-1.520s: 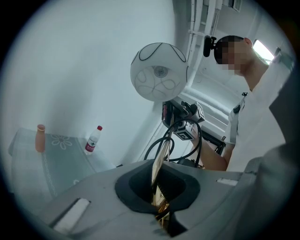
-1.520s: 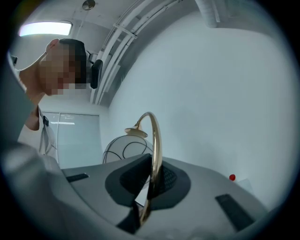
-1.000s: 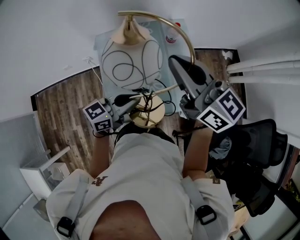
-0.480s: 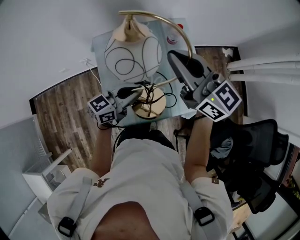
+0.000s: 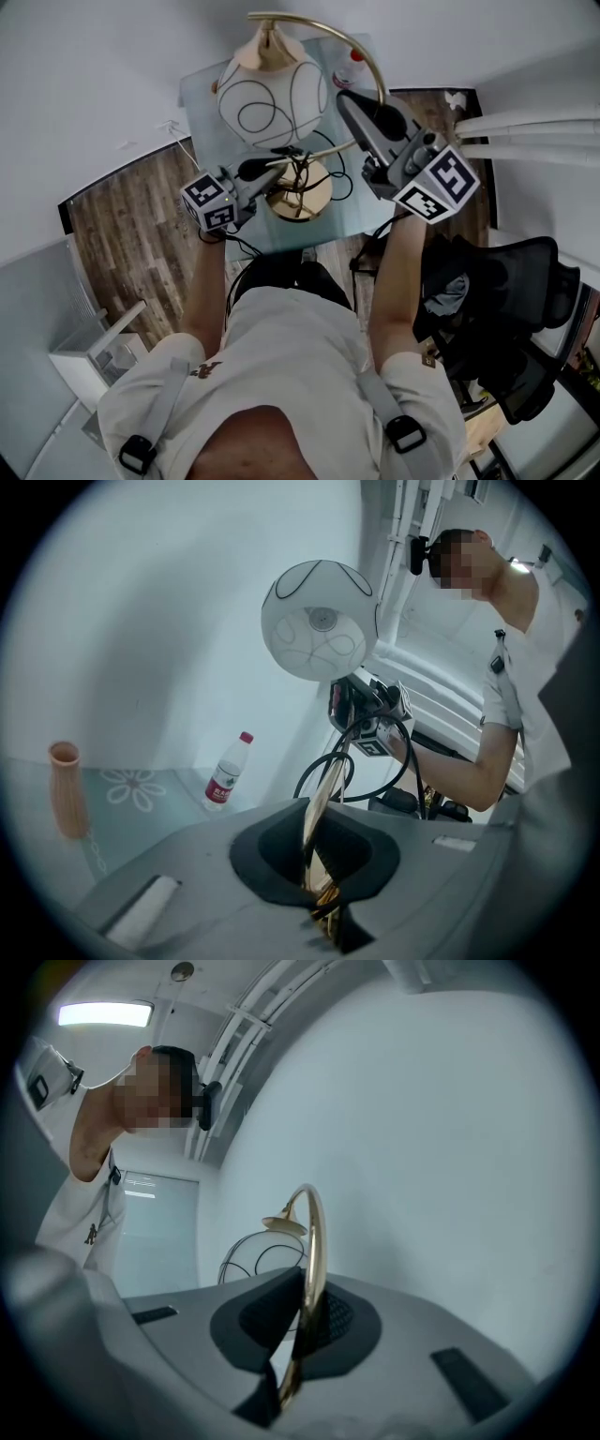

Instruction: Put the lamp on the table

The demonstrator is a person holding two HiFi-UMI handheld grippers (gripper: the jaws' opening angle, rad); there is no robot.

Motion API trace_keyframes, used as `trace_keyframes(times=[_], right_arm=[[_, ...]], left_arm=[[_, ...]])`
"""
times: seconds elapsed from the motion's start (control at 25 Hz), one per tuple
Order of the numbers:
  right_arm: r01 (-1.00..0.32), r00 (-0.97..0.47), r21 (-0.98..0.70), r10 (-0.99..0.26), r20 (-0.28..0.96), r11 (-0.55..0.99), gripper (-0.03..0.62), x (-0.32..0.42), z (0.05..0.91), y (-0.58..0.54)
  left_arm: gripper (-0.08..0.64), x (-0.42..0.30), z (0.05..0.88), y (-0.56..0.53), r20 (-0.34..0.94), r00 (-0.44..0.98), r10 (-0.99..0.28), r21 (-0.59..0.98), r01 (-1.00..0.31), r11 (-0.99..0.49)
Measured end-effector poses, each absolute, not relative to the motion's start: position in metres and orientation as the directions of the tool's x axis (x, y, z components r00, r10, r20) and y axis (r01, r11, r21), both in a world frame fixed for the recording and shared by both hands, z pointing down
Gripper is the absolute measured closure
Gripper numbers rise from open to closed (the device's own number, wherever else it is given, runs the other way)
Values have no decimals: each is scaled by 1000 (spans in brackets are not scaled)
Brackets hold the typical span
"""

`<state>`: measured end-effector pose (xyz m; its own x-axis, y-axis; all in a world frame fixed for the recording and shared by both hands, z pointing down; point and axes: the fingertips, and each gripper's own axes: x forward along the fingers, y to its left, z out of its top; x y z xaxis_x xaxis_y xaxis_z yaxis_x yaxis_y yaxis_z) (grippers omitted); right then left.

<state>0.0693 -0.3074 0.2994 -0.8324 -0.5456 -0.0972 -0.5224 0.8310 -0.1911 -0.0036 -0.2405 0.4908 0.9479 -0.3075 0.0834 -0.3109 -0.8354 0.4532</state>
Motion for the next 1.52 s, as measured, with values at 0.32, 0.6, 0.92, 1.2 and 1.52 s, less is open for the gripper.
trace_keyframes(times=[0.32,0.6,0.92,1.2,1.52], right_arm=[[-488,-848,-154,-509,-150,859,591,71,307,-321],[-464,-860,-151,-485,-159,873,591,68,318,-330],[-447,-871,-148,-467,-153,882,591,67,339,-343],[-430,-878,-151,-452,-157,890,591,66,355,-345],[-418,-883,-159,-441,-163,895,591,66,369,-346]], left_arm=[[560,3,509,-265,92,950,-299,427,-309,-850],[558,6,528,-278,88,951,-297,428,-305,-851],[558,8,552,-294,87,948,-306,442,-312,-841],[557,9,570,-298,95,946,-311,445,-320,-836],[557,10,586,-299,98,946,-309,446,-319,-836]])
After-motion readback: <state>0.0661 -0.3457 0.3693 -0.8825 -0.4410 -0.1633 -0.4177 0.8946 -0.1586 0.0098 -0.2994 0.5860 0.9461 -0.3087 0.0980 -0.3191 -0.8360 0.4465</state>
